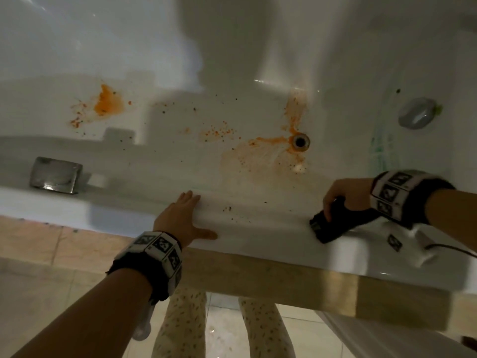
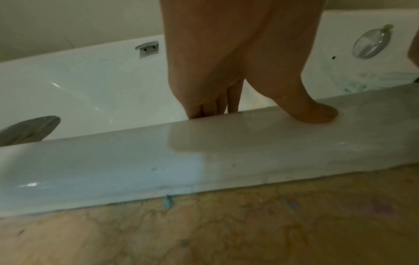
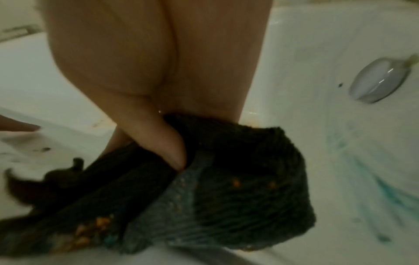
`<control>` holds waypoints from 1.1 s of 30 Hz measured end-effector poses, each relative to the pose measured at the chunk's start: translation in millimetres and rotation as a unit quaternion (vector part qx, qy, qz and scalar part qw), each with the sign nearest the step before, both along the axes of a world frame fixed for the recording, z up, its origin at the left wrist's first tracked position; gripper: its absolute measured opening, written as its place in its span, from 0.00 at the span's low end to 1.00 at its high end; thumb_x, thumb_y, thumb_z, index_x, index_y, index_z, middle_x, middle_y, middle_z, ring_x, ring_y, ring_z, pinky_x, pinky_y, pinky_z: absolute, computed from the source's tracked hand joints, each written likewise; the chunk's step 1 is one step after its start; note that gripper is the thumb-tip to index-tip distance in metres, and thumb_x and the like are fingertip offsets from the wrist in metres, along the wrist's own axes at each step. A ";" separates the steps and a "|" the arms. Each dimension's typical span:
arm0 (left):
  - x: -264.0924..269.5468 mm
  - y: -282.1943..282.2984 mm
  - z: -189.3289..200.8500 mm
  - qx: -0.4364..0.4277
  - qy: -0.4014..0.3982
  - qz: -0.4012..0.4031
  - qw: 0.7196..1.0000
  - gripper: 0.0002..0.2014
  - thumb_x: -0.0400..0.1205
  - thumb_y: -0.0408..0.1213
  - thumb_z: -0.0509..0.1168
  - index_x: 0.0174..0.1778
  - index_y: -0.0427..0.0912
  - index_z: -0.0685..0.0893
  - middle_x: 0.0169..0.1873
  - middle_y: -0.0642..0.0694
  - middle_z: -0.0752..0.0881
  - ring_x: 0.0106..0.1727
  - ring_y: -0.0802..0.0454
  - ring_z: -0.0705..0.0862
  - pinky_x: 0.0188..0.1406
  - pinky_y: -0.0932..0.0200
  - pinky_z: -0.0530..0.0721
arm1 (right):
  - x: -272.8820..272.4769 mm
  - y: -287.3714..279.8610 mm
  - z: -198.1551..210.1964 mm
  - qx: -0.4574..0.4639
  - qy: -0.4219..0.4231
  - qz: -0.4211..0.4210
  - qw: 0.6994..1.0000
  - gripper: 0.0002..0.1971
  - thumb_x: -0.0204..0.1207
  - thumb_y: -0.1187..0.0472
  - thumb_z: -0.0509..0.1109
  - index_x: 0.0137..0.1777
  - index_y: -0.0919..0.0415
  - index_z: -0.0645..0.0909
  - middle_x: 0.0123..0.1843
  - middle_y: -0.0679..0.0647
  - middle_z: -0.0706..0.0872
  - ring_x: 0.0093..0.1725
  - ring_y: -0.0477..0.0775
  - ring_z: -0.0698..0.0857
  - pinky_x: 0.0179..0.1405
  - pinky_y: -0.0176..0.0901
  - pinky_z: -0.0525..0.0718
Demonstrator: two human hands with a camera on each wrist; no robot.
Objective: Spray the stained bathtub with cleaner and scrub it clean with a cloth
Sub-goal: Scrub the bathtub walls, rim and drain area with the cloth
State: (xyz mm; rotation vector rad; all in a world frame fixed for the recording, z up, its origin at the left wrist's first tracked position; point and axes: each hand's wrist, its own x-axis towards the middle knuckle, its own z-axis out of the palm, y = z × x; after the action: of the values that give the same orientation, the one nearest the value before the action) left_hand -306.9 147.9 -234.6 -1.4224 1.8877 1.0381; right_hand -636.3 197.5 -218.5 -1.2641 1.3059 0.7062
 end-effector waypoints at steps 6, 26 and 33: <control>-0.5 -4.2 -3.2 0.003 -0.004 0.001 1.000 0.54 0.69 0.56 0.75 0.84 0.46 0.48 0.83 0.50 0.47 0.84 0.52 0.50 0.80 0.51 0.56 | 49.3 -5.2 -11.2 -0.050 -0.087 0.001 0.995 0.26 0.70 0.79 0.61 0.64 0.56 0.80 0.64 0.52 0.80 0.65 0.52 0.76 0.71 0.51 0.72; 7.9 -13.4 -14.1 0.011 0.029 0.029 0.999 0.62 0.63 0.55 0.79 0.84 0.48 0.43 0.83 0.50 0.47 0.83 0.52 0.52 0.81 0.52 0.57 | 117.3 -71.9 -26.5 -0.127 -0.162 -0.043 0.978 0.20 0.72 0.77 0.63 0.56 0.56 0.85 0.58 0.51 0.82 0.61 0.55 0.79 0.63 0.48 0.76; 4.5 -15.2 -12.1 0.017 0.026 0.030 0.999 0.62 0.65 0.52 0.79 0.83 0.45 0.40 0.83 0.47 0.46 0.84 0.50 0.51 0.80 0.52 0.57 | 160.2 -64.4 -35.6 -0.178 -0.149 0.054 0.971 0.18 0.78 0.72 0.62 0.63 0.57 0.82 0.62 0.54 0.84 0.61 0.57 0.81 0.61 0.44 0.77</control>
State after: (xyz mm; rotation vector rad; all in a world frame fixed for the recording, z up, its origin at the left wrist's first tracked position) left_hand -302.4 132.7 -246.7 -1.4540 1.8660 1.1405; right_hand -476.1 133.1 -254.0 -1.6709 1.1518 0.3427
